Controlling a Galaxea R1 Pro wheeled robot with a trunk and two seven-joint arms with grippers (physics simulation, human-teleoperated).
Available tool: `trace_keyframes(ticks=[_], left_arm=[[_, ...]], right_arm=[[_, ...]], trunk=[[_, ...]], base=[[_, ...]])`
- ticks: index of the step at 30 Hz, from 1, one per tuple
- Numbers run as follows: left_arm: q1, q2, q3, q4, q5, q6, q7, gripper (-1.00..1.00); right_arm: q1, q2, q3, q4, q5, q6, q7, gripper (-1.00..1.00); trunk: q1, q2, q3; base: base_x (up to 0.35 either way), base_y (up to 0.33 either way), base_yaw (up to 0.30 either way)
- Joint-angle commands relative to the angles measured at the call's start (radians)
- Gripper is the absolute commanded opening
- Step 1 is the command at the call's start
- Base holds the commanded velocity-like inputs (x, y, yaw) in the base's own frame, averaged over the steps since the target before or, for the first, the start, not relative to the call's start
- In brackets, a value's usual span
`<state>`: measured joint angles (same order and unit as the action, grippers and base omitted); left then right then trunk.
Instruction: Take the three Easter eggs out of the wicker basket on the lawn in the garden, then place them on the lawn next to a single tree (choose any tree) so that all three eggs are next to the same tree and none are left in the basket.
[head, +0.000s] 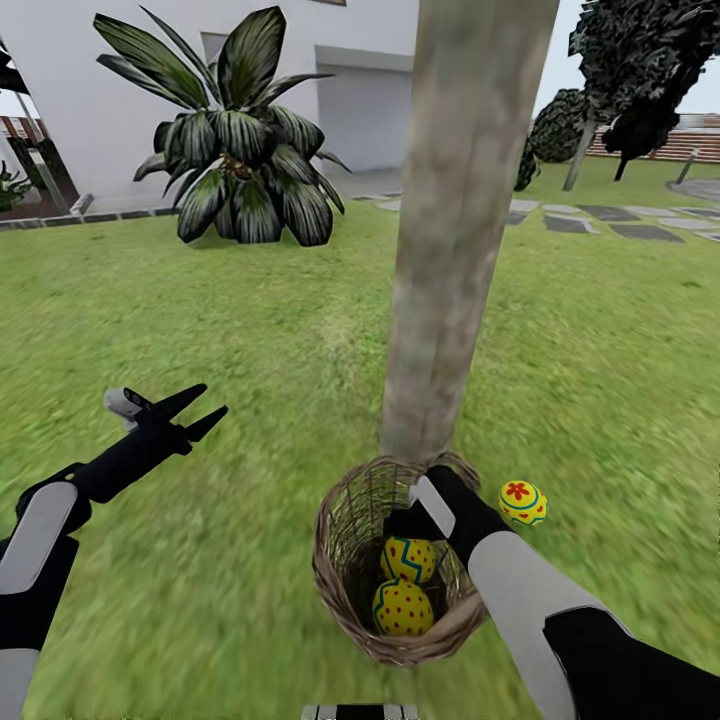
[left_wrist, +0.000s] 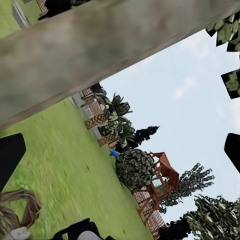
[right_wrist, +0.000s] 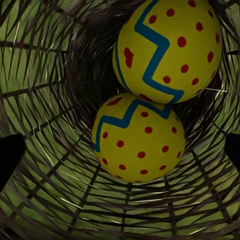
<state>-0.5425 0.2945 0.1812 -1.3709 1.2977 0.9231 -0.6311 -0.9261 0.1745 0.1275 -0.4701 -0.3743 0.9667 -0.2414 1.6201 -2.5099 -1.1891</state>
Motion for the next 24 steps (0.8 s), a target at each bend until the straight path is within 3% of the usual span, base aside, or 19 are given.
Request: trace_keyframes(ticks=[1,24], left_arm=[[-0.001,0.0,0.002,0.001,0.001,0.005,-0.002,1.0],[-0.001,0.012,0.007,0.003,0.002,0.006,-0.004,1.0]], right_arm=[[0.0,0.0,0.003,-0.002,-0.009,0.003,-0.009,1.0],[0.0,0.0,0.005,-0.006,-0.008,0.003,-0.01,1.0]], trunk=[[0.0,-0.001,-0.005],[0.011,-0.006,-0.094]], base=[[0.0,0.0,0.0],[0.0,0.0,0.0]])
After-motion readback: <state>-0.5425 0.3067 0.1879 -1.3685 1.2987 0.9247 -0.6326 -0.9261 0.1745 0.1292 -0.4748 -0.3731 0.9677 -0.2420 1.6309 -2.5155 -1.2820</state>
